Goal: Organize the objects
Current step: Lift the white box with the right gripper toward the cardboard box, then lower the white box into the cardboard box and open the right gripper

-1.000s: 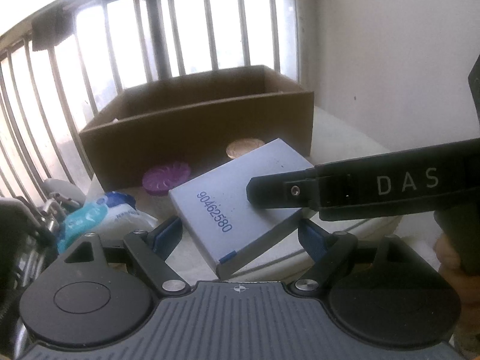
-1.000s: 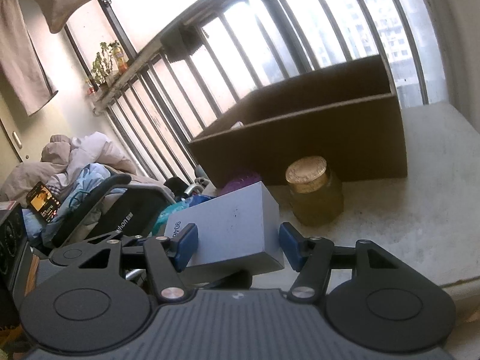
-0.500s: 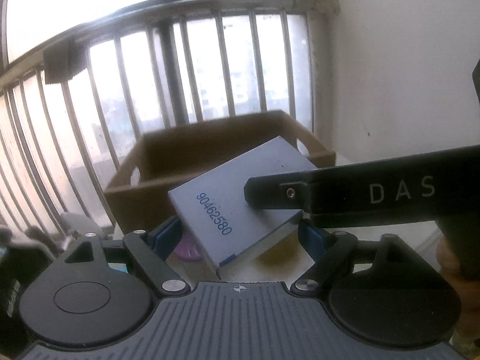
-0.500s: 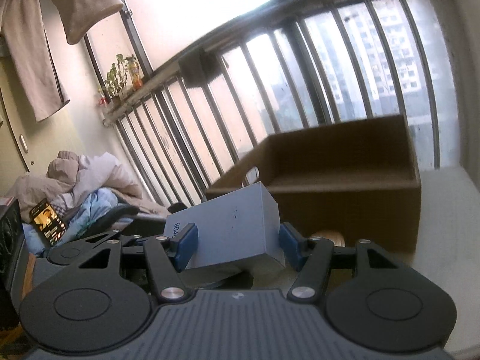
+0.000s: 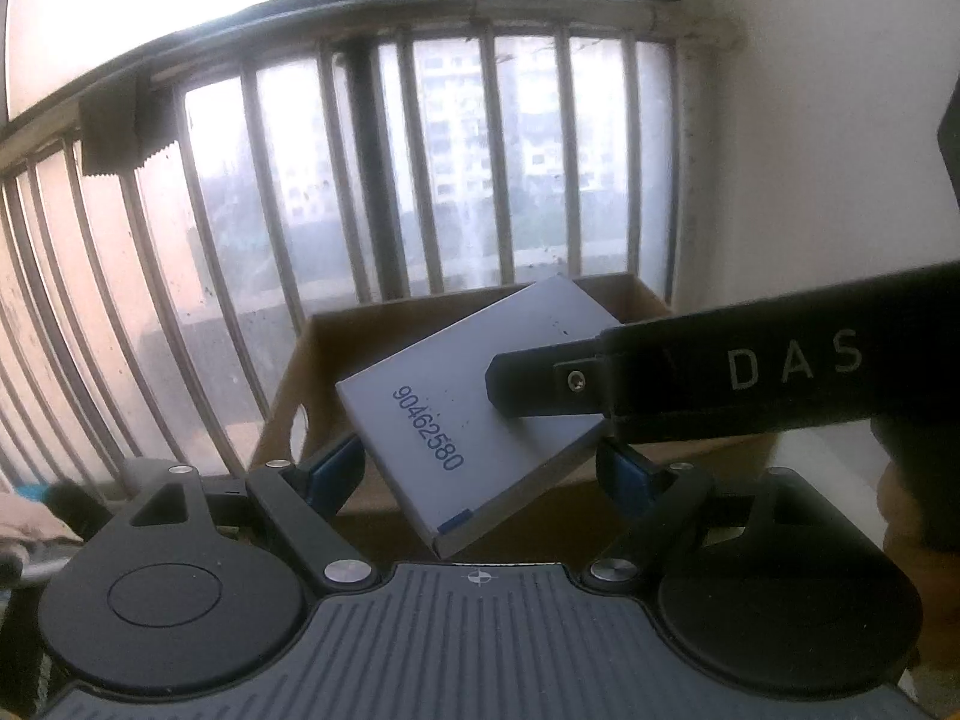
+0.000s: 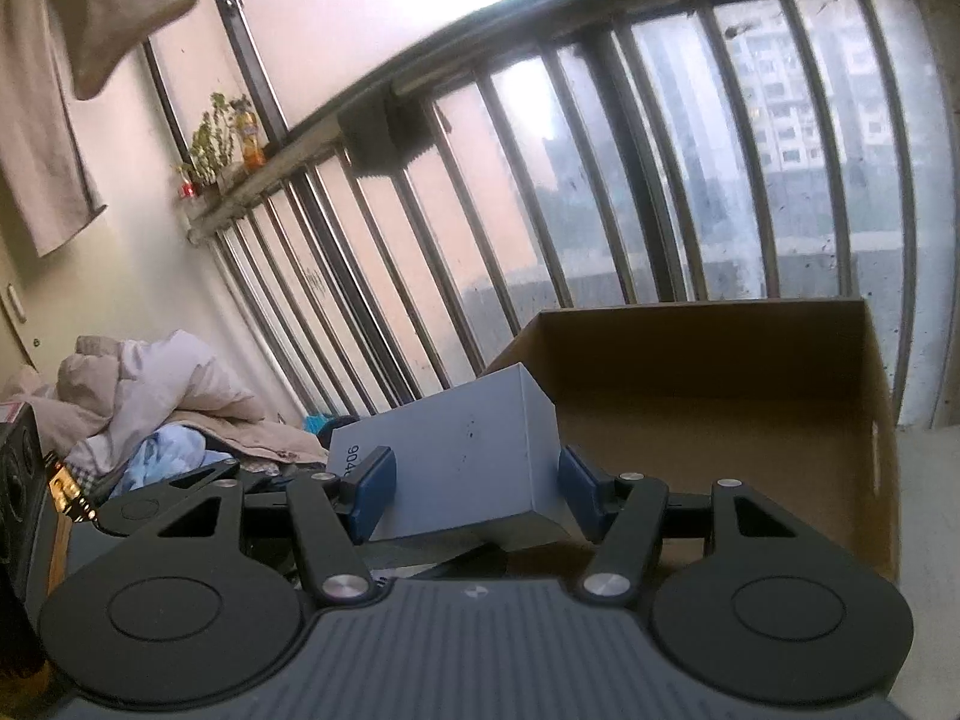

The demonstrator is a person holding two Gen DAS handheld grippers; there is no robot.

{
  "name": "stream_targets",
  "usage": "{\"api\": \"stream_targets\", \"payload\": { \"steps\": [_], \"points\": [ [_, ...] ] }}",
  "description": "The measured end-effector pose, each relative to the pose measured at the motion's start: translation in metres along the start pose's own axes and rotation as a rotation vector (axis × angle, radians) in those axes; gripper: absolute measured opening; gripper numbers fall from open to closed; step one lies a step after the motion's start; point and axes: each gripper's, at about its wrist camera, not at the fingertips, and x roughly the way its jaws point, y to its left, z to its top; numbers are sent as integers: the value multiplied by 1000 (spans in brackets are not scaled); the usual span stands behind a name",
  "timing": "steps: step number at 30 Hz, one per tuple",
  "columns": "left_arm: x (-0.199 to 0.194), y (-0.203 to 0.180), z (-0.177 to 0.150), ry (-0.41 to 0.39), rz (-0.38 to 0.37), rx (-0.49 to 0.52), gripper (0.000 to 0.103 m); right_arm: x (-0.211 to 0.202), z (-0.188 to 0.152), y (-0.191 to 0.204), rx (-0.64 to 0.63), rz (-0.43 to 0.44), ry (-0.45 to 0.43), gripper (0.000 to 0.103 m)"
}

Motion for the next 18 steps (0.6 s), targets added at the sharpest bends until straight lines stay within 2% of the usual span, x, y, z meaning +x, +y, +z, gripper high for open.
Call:
{"api": "stream_targets", "payload": {
  "steps": [4,9,18],
  "points": [
    [33,18,15,48,2,-5,84,37,23,-12,27,1,63,64],
    [85,37,23,145,-5,-15,84,94,45,-35,70,-13,171,64],
    [183,54,19,371,-9,29,84,195,49,-100,239,-10,390,64]
  ]
}}
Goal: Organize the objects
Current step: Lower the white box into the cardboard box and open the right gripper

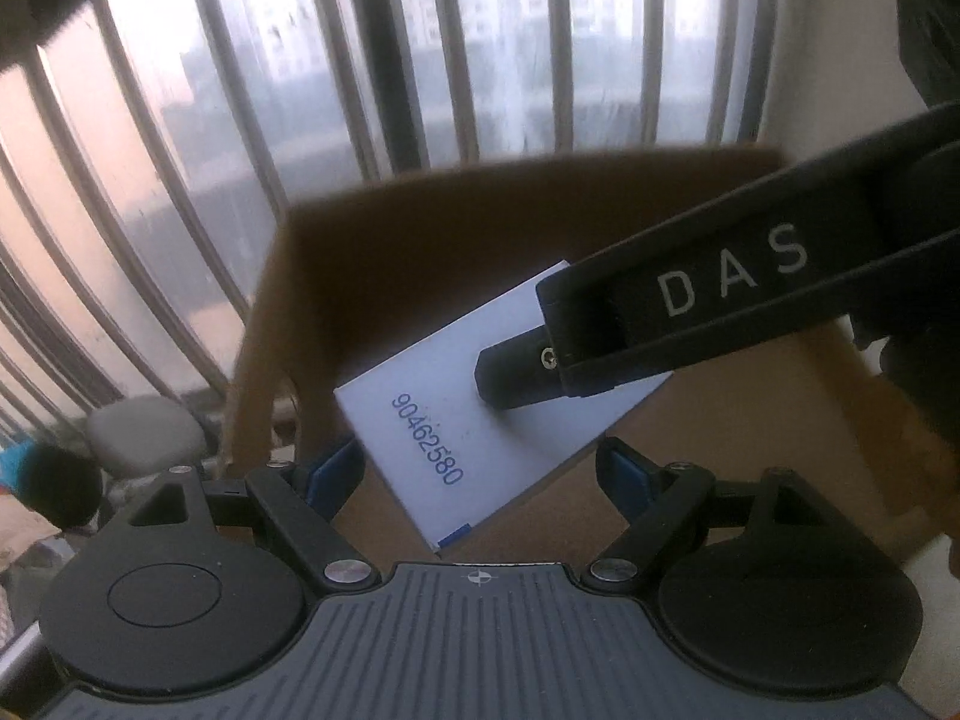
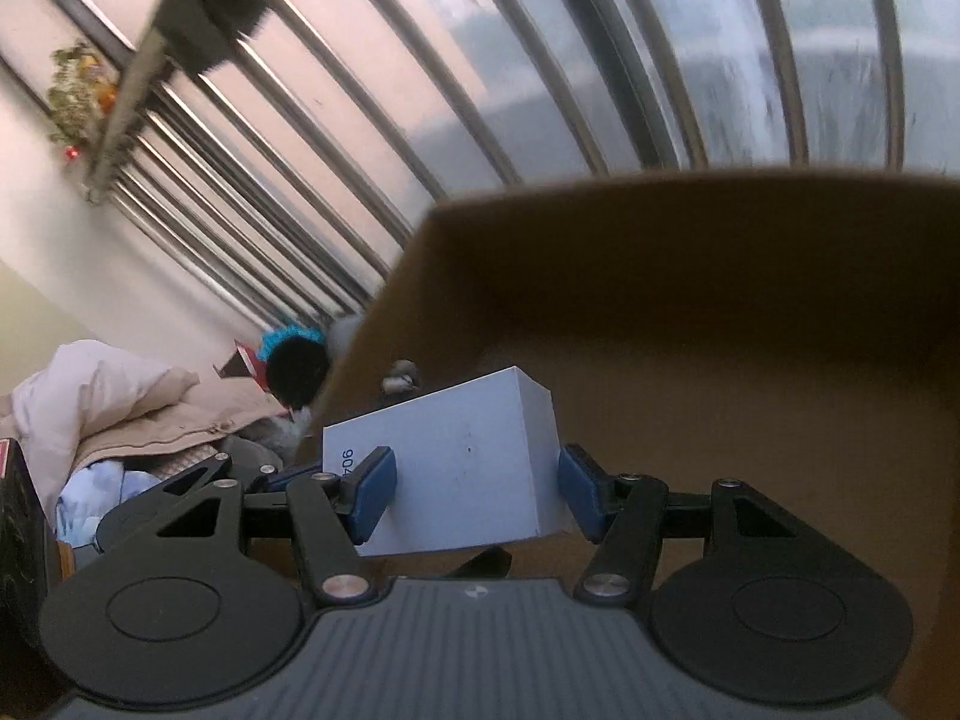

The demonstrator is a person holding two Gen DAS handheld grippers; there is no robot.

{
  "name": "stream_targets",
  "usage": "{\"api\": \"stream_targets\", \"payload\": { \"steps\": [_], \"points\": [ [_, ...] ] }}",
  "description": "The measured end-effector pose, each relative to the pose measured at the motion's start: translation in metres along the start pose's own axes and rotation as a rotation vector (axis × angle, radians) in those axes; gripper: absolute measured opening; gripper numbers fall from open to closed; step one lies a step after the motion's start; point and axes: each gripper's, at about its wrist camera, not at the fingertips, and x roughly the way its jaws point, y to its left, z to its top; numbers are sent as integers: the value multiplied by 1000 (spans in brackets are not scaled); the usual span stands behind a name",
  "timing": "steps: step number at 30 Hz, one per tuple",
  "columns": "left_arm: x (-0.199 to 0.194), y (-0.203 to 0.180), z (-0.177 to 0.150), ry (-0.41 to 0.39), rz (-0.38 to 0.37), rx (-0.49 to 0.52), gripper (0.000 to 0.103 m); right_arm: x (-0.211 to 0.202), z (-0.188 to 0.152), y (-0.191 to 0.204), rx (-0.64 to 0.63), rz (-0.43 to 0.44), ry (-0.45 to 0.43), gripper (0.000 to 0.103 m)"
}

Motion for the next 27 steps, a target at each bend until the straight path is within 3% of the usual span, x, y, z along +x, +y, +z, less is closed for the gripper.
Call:
{"api": "stream_targets", "payload": {
  "steps": [9,11,15,18,22,27],
  "points": [
    [49,23,11,223,-35,14,85,60,11,-35,118,33,161,64],
    [49,22,10,237,-42,24,85,71,9,-41,138,33,197,65],
    [34,21,8,194,-11,46,97,82,5,-46,146,26,253,66],
    [23,23,8,173,4,30,97,76,2,-45,142,33,248,69],
    [-11,29,2,113,-6,-26,97,47,-4,-41,122,31,191,74],
    [-85,28,-20,-20,-54,-69,97,-20,-24,-33,79,93,77,81]
  ]
}}
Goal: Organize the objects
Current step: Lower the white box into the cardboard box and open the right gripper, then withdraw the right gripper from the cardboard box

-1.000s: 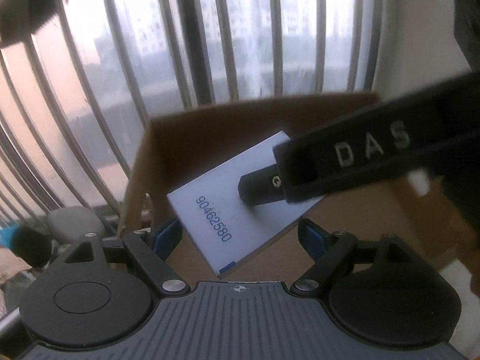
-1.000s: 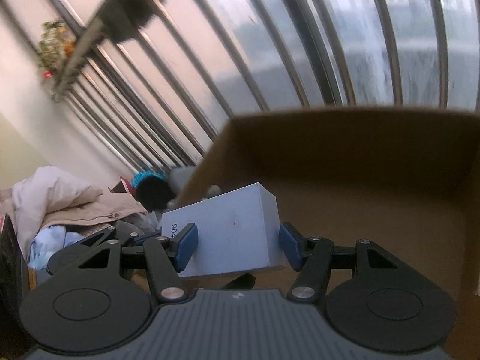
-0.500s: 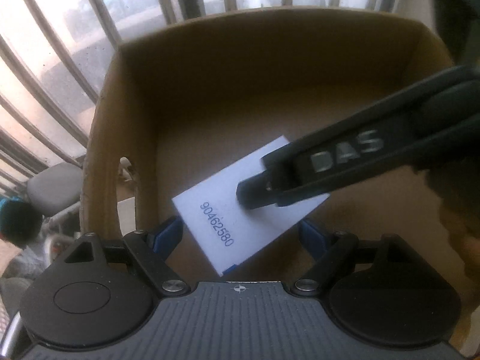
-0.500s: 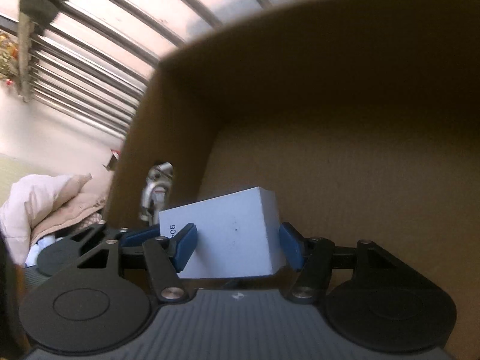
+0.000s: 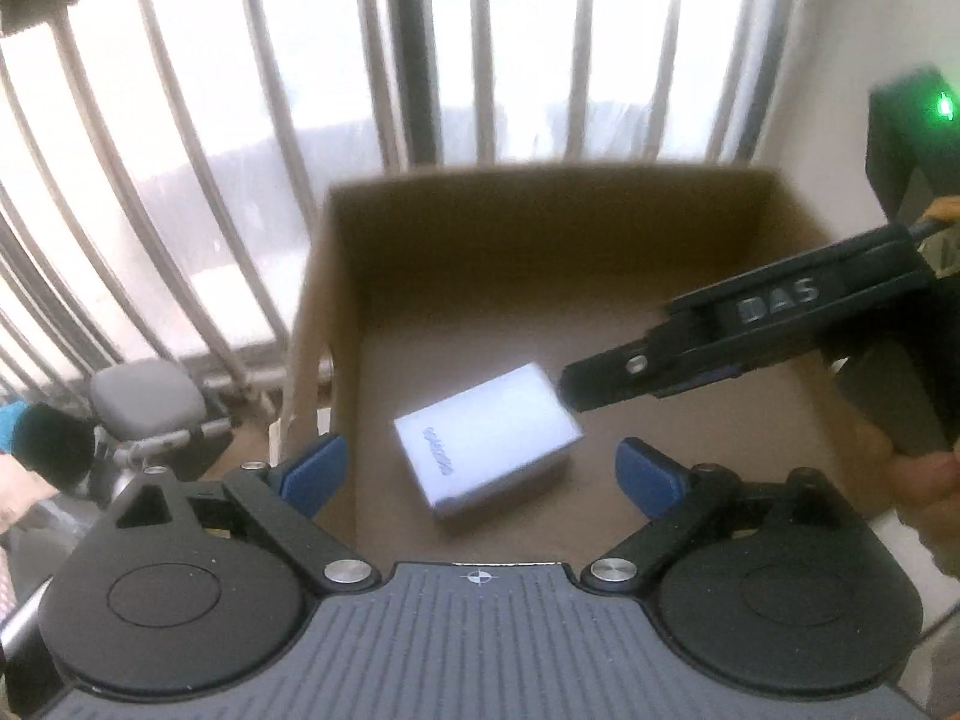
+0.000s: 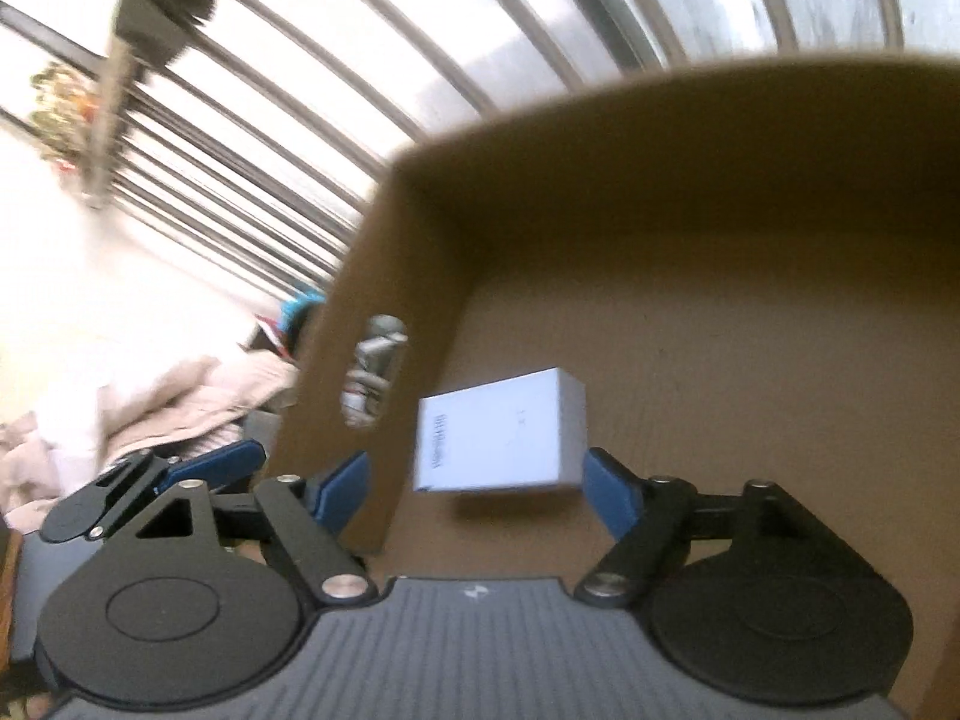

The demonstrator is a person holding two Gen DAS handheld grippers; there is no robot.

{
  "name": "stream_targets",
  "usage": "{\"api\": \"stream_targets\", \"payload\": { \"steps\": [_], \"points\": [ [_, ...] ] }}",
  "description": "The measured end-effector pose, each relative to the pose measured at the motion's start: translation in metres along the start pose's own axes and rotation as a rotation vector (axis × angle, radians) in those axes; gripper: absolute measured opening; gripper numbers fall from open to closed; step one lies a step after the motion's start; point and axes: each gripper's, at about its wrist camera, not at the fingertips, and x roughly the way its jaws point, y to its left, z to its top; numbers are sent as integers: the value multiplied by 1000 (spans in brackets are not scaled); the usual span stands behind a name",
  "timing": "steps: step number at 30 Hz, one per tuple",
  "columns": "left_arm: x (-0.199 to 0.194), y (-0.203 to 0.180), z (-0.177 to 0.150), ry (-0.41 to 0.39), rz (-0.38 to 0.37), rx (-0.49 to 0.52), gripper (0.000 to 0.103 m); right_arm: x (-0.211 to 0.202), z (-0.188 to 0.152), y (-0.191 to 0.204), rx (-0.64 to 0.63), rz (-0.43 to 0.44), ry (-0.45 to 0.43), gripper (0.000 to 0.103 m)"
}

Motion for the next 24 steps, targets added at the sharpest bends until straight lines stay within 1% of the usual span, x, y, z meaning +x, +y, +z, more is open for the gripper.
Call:
{"api": "stream_targets", "payload": {
  "steps": [2,3,5,6,7,8,11,12,14,17,20,24],
  "points": [
    [-32,-8,-10,-68,-19,-3,98,-32,-19,5,-29,43,-54,82],
    [-48,-10,-17,-105,-30,-9,99,-45,-25,9,-42,66,-81,84],
    [-72,-5,-22,-176,-42,-27,99,-75,-49,12,-78,111,-148,89],
    [-85,-8,-30,-208,-45,-33,100,-89,-63,14,-104,117,-182,90],
    [-89,-13,-32,-236,-43,-40,100,-103,-66,17,-129,113,-211,91],
    [-98,-15,-41,-269,-35,-50,100,-107,-71,24,-154,102,-243,91],
    [-123,-29,-74,-354,-9,-63,101,-128,-111,29,-219,59,-332,93],
    [-127,-34,-83,-373,-4,-64,101,-139,-127,28,-234,41,-360,95],
    [-138,-44,-106,-406,11,-78,101,-147,-153,23,-248,20,-394,96],
    [-154,-56,-130,-439,39,-96,101,-154,-188,16,-251,-4,-422,96],
    [-161,-69,-151,-473,116,-93,101,-154,-212,14,-258,-41,-455,96],
    [-170,-76,-161,-479,197,-89,101,-155,-234,18,-291,-101,-509,97]
  ]
}}
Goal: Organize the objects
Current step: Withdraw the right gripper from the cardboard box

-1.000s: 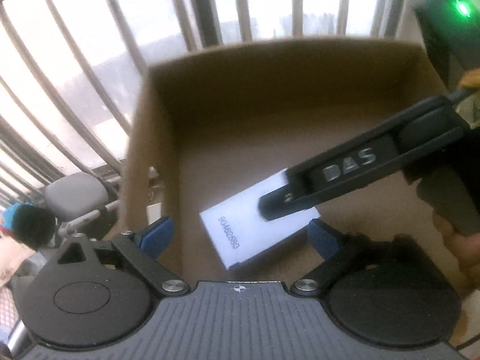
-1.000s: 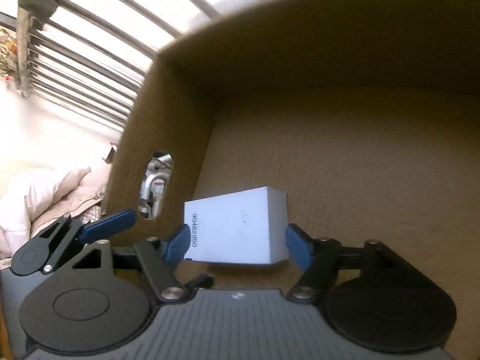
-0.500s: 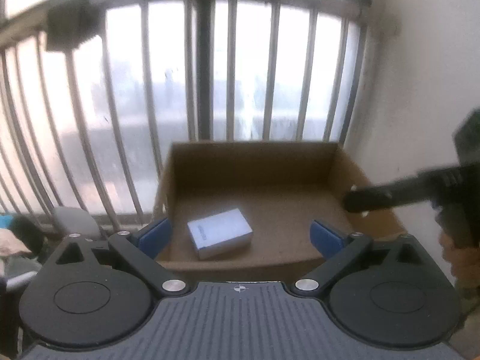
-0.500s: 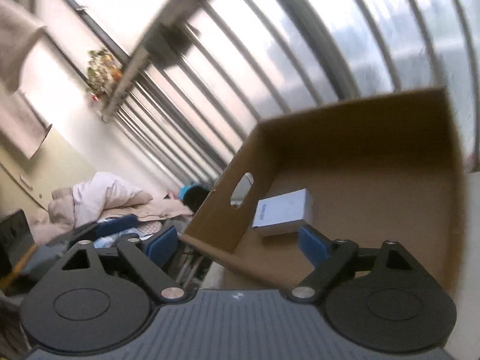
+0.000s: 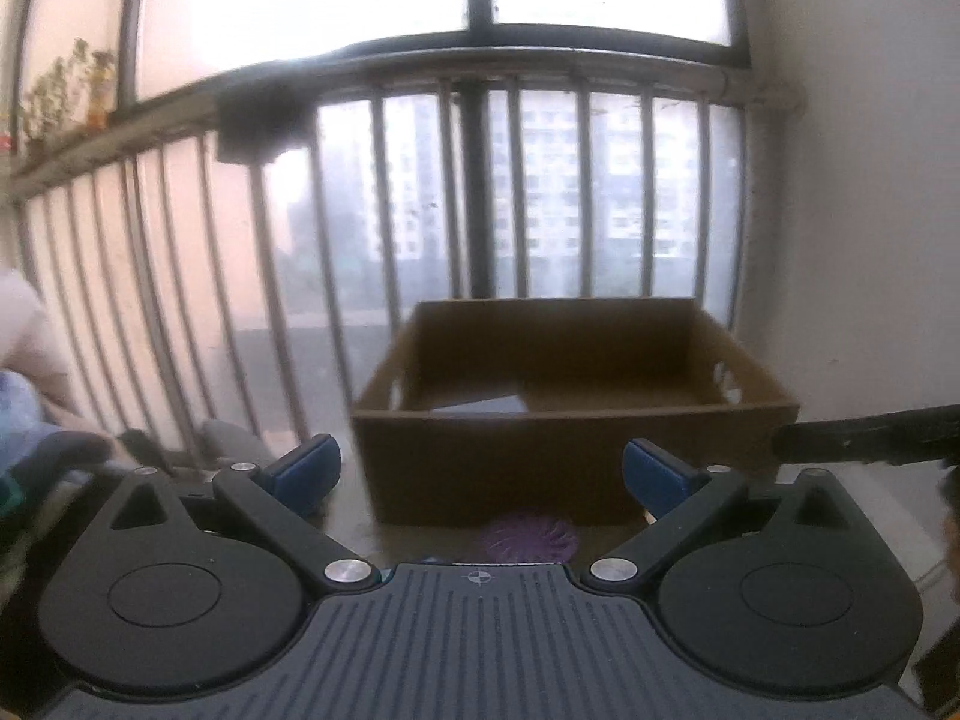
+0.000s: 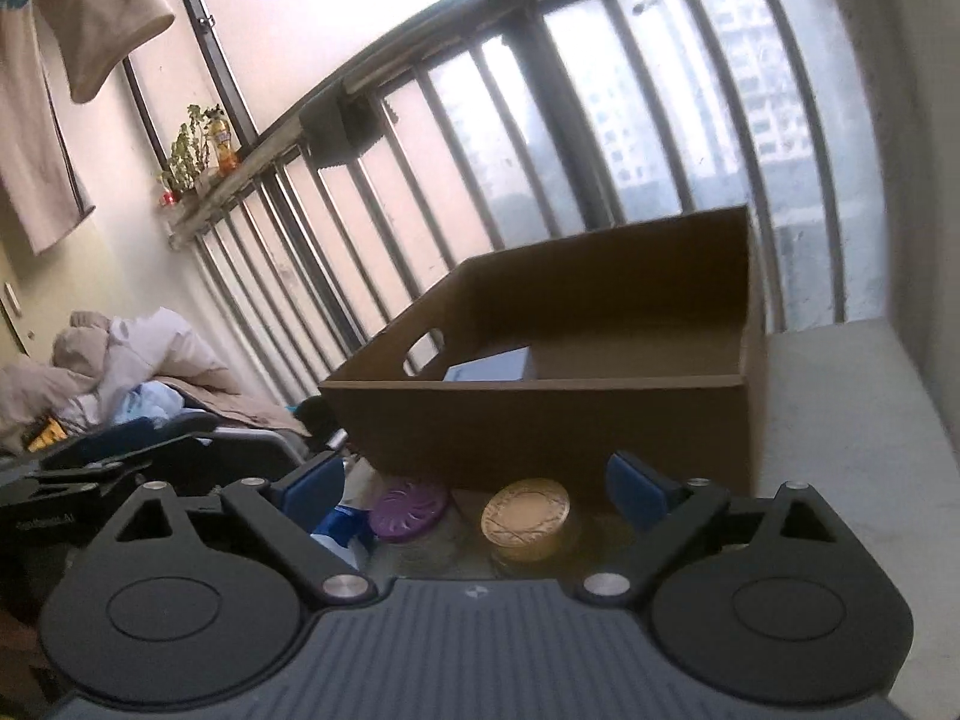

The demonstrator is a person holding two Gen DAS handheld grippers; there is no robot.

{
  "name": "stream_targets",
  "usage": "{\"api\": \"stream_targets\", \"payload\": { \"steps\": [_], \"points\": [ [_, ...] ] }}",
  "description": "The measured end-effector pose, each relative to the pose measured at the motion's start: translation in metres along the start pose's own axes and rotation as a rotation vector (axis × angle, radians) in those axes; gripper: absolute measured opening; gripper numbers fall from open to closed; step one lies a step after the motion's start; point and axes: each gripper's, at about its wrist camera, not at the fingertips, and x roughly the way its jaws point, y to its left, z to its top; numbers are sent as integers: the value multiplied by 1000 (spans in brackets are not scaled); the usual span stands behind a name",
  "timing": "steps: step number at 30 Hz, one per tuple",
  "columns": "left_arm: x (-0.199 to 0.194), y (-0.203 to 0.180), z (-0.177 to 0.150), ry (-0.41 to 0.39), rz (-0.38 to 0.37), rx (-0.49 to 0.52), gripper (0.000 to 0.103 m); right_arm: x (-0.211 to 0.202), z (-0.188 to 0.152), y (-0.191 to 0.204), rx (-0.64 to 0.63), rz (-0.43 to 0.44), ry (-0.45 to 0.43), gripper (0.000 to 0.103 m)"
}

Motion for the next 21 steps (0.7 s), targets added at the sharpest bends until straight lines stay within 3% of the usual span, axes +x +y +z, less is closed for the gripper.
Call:
{"api": "stream_targets", "payload": {
  "steps": [4,8,13,21],
  "points": [
    [-14,3,-1,-36,48,6,101,-18,-6,7,-11,-13,-58,99],
    [-22,0,-5,-35,-19,-7,101,-36,-18,10,-10,0,-89,102],
    [-21,-17,-12,-29,-76,52,102,-44,-31,13,-1,29,-80,103],
    [9,-39,-35,65,-176,127,103,-26,-34,7,33,60,-42,103]
  ]
}}
